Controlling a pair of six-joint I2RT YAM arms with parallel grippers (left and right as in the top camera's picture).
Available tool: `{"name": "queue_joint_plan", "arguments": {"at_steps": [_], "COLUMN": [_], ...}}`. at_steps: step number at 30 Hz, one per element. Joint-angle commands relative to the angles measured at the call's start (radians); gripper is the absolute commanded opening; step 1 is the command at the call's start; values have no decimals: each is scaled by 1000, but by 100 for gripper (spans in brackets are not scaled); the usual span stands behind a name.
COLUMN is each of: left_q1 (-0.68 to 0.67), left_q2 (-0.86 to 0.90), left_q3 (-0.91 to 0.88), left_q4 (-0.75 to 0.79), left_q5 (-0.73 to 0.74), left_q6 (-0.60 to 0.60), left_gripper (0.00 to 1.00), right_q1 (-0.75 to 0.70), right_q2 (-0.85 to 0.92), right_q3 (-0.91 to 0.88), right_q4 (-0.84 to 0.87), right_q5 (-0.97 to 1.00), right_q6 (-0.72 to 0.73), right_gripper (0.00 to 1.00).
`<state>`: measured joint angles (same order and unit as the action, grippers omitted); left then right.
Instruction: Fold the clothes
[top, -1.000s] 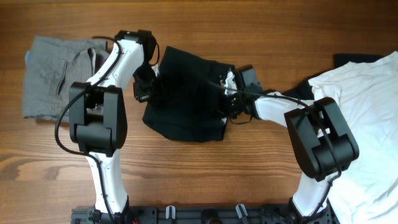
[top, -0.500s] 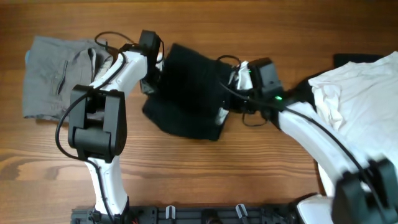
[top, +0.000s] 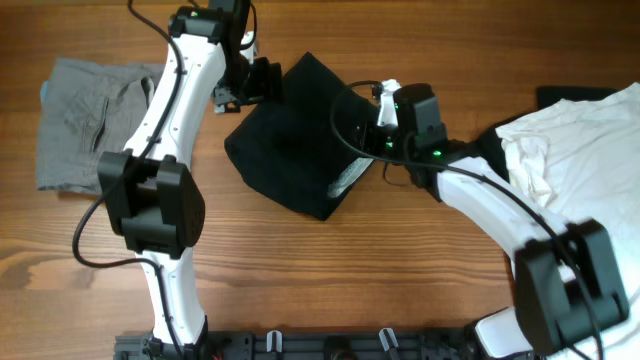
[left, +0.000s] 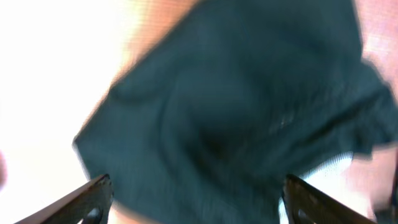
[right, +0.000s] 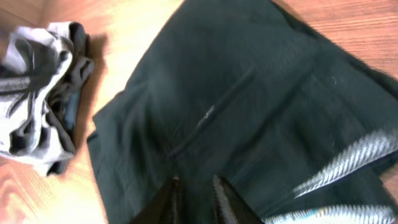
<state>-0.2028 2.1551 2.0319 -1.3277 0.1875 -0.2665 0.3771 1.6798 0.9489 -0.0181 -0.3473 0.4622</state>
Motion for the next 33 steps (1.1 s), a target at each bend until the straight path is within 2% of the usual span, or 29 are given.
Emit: {"name": "queue_joint_plan", "arguments": {"at_steps": [1,3,4,6,12,15,18,23,24,25,26,27,29,32,33], "left_q1": [4,4,4,4,5,5,6,17,24,34,47,61,89,97,97], "left_q2": [-21,-35,-50,-85,-134,-134,-152,-306,-346,-387,-422,-449,-467,-451,-445], "left_q3": [10,10,10,10,-113,-302,-428,-570,-602,-644,-689,-738,-861,-1044,-1098], "left_q4": [-158,-246,-266,-286,-262,-166,-140,-99,-61,-5,54,122,292,592,686], "left_q5": [19,47,47,47,38,75,81,55,55,59,66,90,245,445,480], "left_q6": [-4,1,2,-1,-59,-90,-89,-117,-144,-193,-235,-261,-270,-283,-332], "left_gripper": [74,69,68,68,74,70,66,71,78,91,100,100,100,100,100], "right_q1": [5,1,-5,-11,-11,-11,-11,-11,-11,-11,-11,-11,-11,-11,-11], "right_q2": [146,209,240,268,271,271,271,271,271,271,271,271,271,271,271], "right_q3": [-2,-2,-2,-2,-2,-2,-2,-2,-2,-2,-2,-2,-2,-2,-2], "right_q4": [82,85,78,76,51,42,26,24,24,24,25,25,24,24,24], "right_q5": [11,11,-3,-48,-103,-106,-119,-126,-130,-130,-130,-129,-129,-130,-130], "right_q6": [-11,81,145,174,177,178,177,177,177,177,177,177,177,177,177], "right_gripper": [25,24,20,17,18,18,18,19,18,19,19,19,24,25,25]}}
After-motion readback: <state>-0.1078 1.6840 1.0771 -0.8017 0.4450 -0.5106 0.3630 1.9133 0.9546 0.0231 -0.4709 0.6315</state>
